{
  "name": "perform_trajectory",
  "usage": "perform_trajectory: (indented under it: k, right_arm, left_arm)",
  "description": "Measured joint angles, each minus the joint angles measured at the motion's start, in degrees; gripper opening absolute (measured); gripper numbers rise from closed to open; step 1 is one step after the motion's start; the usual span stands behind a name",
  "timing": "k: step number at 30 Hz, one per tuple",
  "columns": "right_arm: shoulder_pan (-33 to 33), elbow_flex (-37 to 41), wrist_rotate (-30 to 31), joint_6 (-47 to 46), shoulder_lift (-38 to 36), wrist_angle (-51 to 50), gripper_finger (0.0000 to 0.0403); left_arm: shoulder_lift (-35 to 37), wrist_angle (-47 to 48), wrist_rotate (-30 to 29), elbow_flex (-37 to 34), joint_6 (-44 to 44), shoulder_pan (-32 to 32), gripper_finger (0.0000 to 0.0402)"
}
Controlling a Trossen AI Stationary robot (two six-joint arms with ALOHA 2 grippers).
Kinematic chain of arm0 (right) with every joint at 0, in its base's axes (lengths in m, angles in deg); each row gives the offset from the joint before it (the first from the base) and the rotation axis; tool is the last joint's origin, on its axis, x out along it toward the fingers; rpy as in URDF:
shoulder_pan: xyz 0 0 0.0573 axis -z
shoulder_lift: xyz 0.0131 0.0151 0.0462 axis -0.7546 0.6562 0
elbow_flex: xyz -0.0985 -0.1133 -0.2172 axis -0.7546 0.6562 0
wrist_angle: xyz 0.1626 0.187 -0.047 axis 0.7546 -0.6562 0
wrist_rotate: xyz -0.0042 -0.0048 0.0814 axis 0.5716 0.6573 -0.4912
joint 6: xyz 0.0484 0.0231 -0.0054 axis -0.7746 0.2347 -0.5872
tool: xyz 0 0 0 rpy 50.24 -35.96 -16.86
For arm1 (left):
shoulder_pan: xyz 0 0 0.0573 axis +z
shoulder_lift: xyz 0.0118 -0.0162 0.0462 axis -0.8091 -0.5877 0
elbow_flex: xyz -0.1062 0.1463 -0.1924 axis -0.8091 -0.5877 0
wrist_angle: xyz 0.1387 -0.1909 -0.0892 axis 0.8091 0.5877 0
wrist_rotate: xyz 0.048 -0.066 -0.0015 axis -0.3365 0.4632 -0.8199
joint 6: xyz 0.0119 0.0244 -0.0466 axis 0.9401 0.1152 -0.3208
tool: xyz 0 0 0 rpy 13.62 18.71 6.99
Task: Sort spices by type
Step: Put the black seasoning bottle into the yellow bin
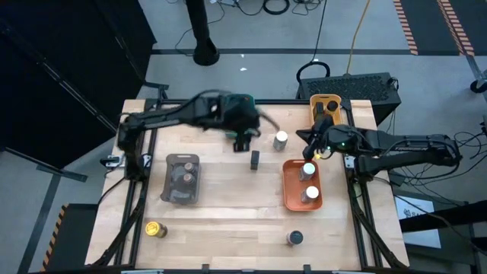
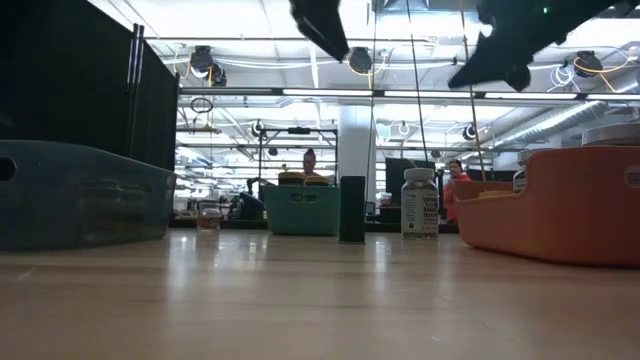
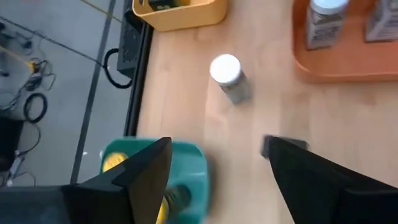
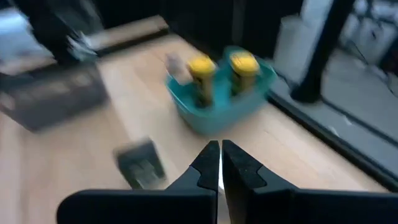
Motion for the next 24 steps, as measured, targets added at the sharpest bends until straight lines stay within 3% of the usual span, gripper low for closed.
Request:
perform_trajectory:
  k: [6,11,15,21,24]
  right_arm:
    - [-5.83,4.15,2.05,4.17,0.98,18.18,0.0000]
    - [-6.80,4.73,1.25,14.32,3.17,29.87,0.0000]
    - [-4.75,3.87,3.36,19.66,2.28,37.61,0.0000]
    - [-5.10,3.38,-9.35,16.52,1.94,36.10,0.0000]
    - [-7.19,3.40,-9.91,12.04,4.00,35.14,0.0000]
  left_arm:
    - [14.54,-12.25,-8.92,-22.64,-10.07,-10.96,0.0274]
    - [23.55,-26.01,-14.24,-37.79,-13.34,-21.21,0.0274]
    - [27.47,-28.70,-23.29,-43.73,-14.00,-27.07,0.0274]
    - [31.37,-27.76,-31.49,-51.06,-19.46,-33.53,0.0274]
    - [32.28,-28.21,-34.02,-53.91,-22.19,-35.44,0.0274]
